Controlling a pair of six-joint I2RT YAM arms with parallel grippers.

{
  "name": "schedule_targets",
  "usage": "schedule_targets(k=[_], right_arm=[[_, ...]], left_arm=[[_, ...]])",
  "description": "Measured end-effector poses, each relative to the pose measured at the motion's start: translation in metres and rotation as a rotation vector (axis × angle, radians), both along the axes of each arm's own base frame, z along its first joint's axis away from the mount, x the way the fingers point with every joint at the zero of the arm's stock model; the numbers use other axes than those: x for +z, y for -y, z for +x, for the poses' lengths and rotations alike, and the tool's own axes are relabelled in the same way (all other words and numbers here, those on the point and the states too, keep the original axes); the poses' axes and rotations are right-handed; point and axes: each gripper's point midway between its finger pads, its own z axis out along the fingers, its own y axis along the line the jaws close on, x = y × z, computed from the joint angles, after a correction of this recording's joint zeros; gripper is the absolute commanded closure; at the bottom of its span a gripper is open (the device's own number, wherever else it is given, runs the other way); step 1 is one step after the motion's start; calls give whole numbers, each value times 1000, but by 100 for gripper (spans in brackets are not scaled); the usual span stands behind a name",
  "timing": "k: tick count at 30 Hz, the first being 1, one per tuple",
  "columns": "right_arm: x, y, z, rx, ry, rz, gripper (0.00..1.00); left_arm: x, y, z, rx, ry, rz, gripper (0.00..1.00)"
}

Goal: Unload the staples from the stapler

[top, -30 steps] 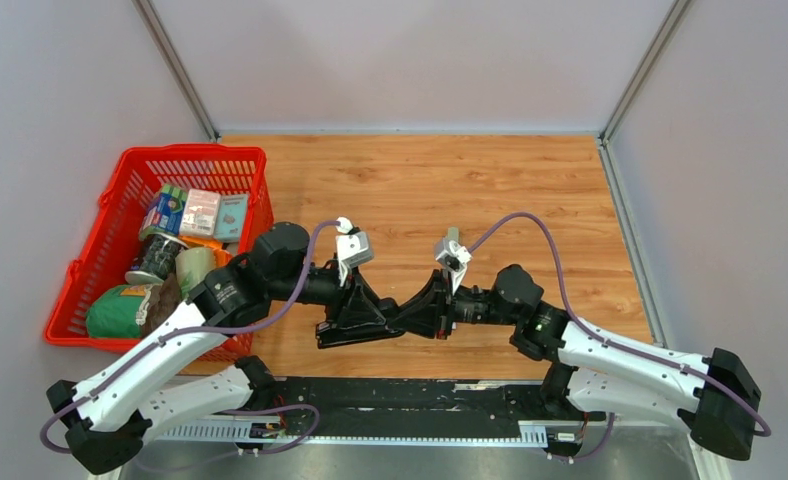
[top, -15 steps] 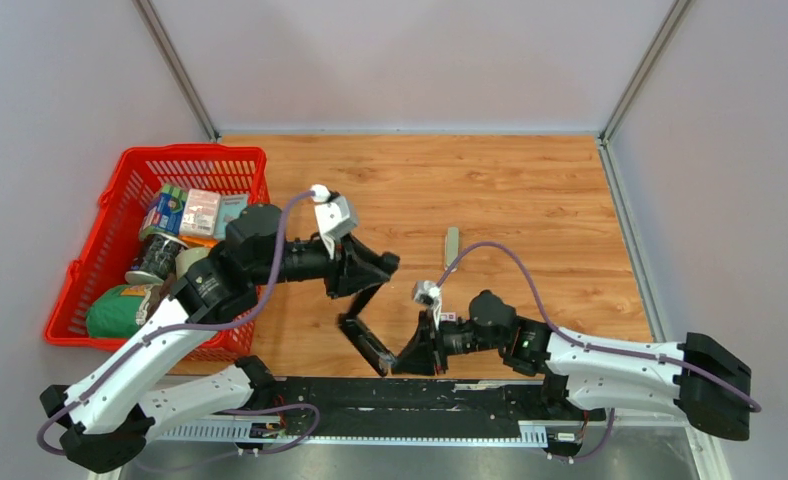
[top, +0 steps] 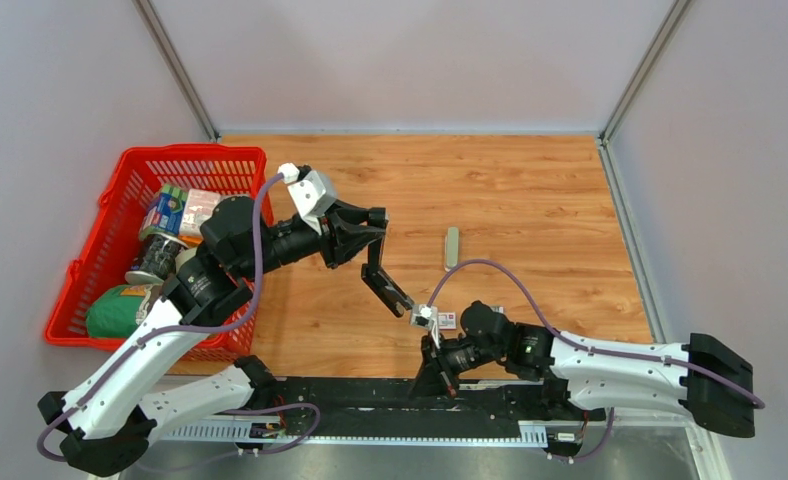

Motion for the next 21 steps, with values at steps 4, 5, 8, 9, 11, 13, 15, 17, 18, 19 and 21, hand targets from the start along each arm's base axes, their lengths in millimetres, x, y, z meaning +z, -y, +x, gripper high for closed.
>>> schedule_targets(k=[4, 5, 8, 9, 11, 13, 15, 17, 18, 19, 21], right_arm=[[7, 2, 5, -17, 34, -26, 100], [11, 2, 7, -24, 49, -28, 100], [20, 2, 14, -46, 91, -36, 100], [22, 2, 16, -52, 102, -41, 100], [25, 2, 22, -69, 128, -55, 100], [26, 2, 28, -89, 153, -82, 100], [28, 3, 36, -115, 181, -113, 100], [30, 3, 46, -146, 210, -145, 100], [32, 3, 52, -166, 225, -161, 100], [33, 4, 59, -188, 239, -177, 100], [38, 5, 73, -232, 265, -202, 100]], left_arm=[[0, -1, 3, 15, 5, 2, 100], [0, -2, 3, 20, 7, 3, 100], [-1, -4, 7, 40, 10, 8, 100], [-1, -5, 8, 49, 9, 10, 100], [-2, -7, 10, 68, 7, 14, 100], [-3, -9, 13, 92, 5, 18, 100], [-5, -12, 17, 116, 2, 25, 100], [-7, -15, 21, 145, -3, 30, 100], [-8, -16, 23, 155, -3, 33, 100], [-9, -17, 24, 168, -4, 35, 100], [-13, -20, 28, 195, -9, 43, 100]])
